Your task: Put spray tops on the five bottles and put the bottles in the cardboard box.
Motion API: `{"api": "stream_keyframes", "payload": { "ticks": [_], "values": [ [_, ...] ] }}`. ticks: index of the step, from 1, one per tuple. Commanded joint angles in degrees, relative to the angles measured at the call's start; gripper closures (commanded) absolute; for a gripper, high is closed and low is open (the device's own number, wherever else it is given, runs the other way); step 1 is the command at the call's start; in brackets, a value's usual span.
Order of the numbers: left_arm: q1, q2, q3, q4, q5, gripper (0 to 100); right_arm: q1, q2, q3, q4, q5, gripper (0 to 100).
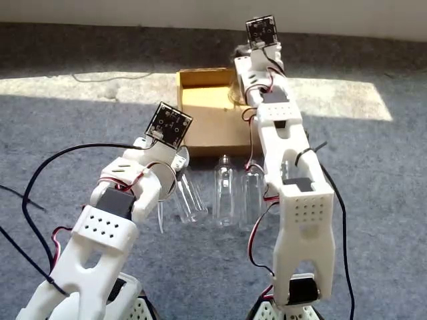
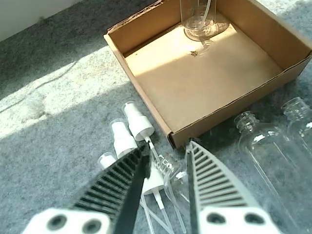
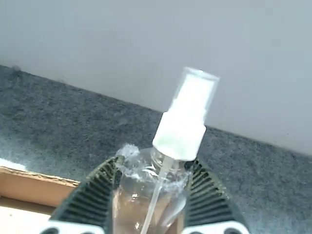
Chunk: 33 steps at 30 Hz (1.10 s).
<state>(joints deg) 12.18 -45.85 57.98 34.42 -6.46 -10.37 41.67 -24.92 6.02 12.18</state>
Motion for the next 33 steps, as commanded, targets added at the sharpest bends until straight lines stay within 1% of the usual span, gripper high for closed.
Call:
{"api": "stream_keyframes", "payload": {
  "ticks": [1,4,10,12,20,33],
  "values": [
    [-0.4,-0.31,-0.31,-1.23,0.0,87,0.84,-2.59,1.8,-7.34,0.7,99.5],
    [-0.4,-0.31,-0.31,-1.32,0.0,87,0.84,-4.97,7.78,-12.26,1.76,99.5],
    [-0.4,-0.31,-0.31,-1.32,0.0,87,0.48,-10.68,21.85,-23.16,11.34,99.5],
    [-0.4,-0.31,-0.31,-1.32,0.0,87,0.66,-11.3,25.01,-25.89,13.19,99.5],
    [-0.4,-0.31,-0.31,-1.32,0.0,87,1.19,-11.21,29.14,-33.19,13.1,99.5],
    [-0.4,-0.31,-0.31,-1.32,0.0,87,0.84,-11.03,28.7,-33.54,13.1,99.5]
  ]
}}
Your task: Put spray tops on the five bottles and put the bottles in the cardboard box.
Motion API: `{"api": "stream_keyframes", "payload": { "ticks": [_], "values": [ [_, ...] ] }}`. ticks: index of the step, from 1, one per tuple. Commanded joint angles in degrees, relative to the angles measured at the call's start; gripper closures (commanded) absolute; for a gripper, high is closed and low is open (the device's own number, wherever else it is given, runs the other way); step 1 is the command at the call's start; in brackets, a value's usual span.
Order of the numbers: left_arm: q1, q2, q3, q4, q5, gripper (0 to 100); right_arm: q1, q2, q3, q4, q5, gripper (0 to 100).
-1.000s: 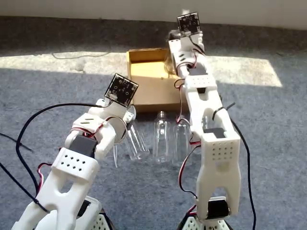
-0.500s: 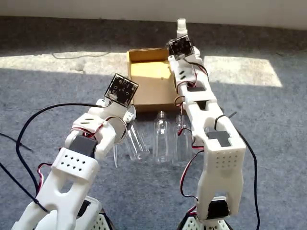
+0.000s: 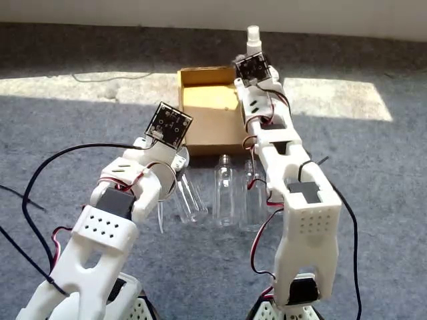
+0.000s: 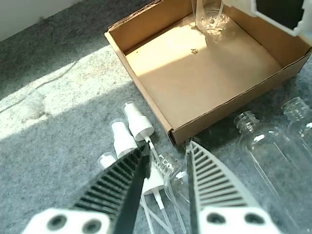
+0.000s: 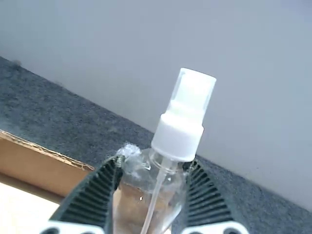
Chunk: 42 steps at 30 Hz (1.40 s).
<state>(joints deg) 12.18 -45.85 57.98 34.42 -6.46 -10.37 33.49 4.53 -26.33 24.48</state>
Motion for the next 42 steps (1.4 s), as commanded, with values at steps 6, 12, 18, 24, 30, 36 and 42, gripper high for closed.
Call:
{"api": "stream_keyframes", "payload": {
  "ticks": [6,12,18,24,30,36,42],
  "values": [
    [-0.4,-0.31,-0.31,-1.32,0.0,87,0.84,-1.45,-1.1,-2.42,-3.69,99.5],
    [-0.4,-0.31,-0.31,-1.32,0.0,87,0.84,2.86,-4.09,-5.76,-2.81,99.5],
    [-0.4,-0.31,-0.31,-1.32,0.0,87,0.84,3.38,-6.02,-5.58,-2.73,99.5],
    [-0.4,-0.31,-0.31,-1.32,0.0,87,0.66,3.38,-5.93,-5.49,-2.73,97.1],
    [-0.4,-0.31,-0.31,-1.32,0.0,87,0.57,3.3,-5.93,-5.49,-2.73,82.5],
    [-0.4,-0.31,-0.31,-1.32,0.0,87,0.57,3.3,-6.02,-5.49,-2.73,82.1],
    [-0.4,-0.31,-0.31,-1.32,0.0,87,0.57,3.21,-6.2,-5.49,-2.73,81.9]
  ]
}}
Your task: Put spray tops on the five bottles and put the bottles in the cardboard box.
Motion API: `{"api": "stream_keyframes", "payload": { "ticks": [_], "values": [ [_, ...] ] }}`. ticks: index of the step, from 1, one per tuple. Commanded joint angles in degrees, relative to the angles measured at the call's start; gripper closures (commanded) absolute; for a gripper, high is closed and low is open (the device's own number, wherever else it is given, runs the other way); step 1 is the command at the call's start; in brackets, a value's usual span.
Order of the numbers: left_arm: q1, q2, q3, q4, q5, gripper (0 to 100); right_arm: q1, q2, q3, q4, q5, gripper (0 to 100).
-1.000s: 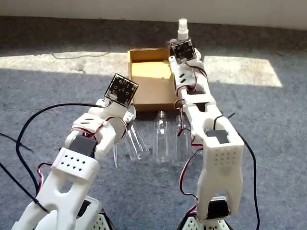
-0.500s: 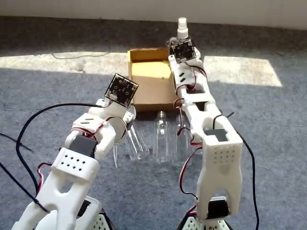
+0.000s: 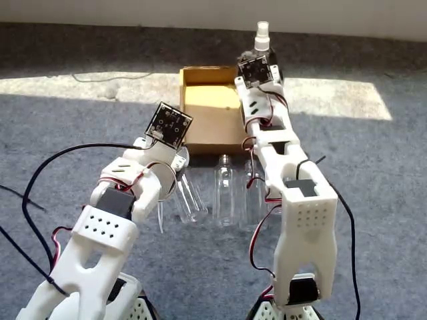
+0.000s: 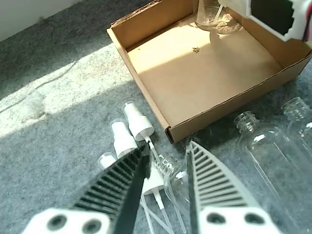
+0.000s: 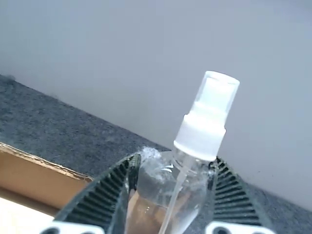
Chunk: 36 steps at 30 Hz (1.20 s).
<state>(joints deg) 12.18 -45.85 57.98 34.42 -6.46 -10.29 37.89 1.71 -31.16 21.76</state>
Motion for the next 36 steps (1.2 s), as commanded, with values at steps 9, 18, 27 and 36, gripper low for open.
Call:
{"api": "stream_keyframes", "payload": {
  "ticks": [9,18,27,36],
  "values": [
    [-0.4,-0.31,-0.31,-1.32,0.0,87,0.48,-1.27,-3.12,-0.75,0.0,81.7],
    [-0.4,-0.31,-0.31,-1.32,0.0,87,0.31,-1.27,-3.12,-0.84,3.78,81.7],
    [-0.4,-0.31,-0.31,-1.32,0.0,87,0.31,-1.27,-3.12,-0.75,3.6,76.6],
    [-0.57,-0.31,-0.31,-1.32,0.0,87,0.31,-1.27,-3.12,-0.75,3.6,76.3]
  ]
}}
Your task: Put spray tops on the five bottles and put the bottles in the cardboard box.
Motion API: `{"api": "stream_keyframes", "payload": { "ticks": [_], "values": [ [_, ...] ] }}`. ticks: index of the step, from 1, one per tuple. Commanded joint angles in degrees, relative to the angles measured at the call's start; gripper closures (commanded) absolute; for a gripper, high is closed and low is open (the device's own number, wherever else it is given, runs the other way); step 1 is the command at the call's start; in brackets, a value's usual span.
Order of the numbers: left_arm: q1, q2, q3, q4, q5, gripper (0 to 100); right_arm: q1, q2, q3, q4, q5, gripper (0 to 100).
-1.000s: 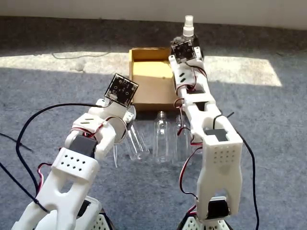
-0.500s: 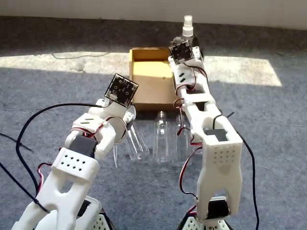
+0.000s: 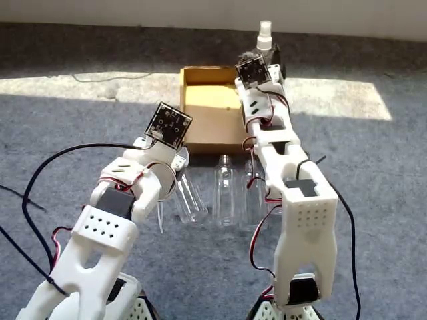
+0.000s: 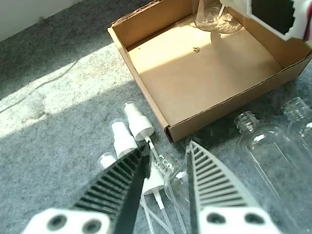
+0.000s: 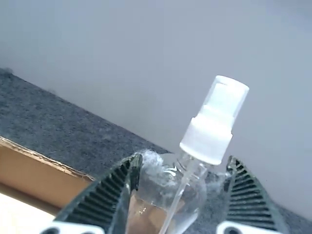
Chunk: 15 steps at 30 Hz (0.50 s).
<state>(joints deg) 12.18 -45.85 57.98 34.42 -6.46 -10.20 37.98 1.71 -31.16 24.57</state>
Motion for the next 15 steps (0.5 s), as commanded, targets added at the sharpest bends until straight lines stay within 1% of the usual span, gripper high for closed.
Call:
{"api": "stream_keyframes", "payload": {
  "ticks": [1,8,11,15],
  "values": [
    [-1.1,-0.31,-0.31,-1.32,0.0,87,0.22,-1.36,-3.03,-0.75,0.88,76.3],
    [-1.98,-0.22,-0.31,-2.81,0.0,87,0.22,-1.45,-3.03,-0.66,1.05,76.2],
    [-1.98,-0.22,-0.31,-2.9,0.0,87,0.22,-1.45,-3.03,-0.48,1.14,72.7],
    [-1.98,-0.22,-0.31,-2.9,0.0,87,0.22,-3.47,-3.12,4.09,0.97,72.3]
  ]
}}
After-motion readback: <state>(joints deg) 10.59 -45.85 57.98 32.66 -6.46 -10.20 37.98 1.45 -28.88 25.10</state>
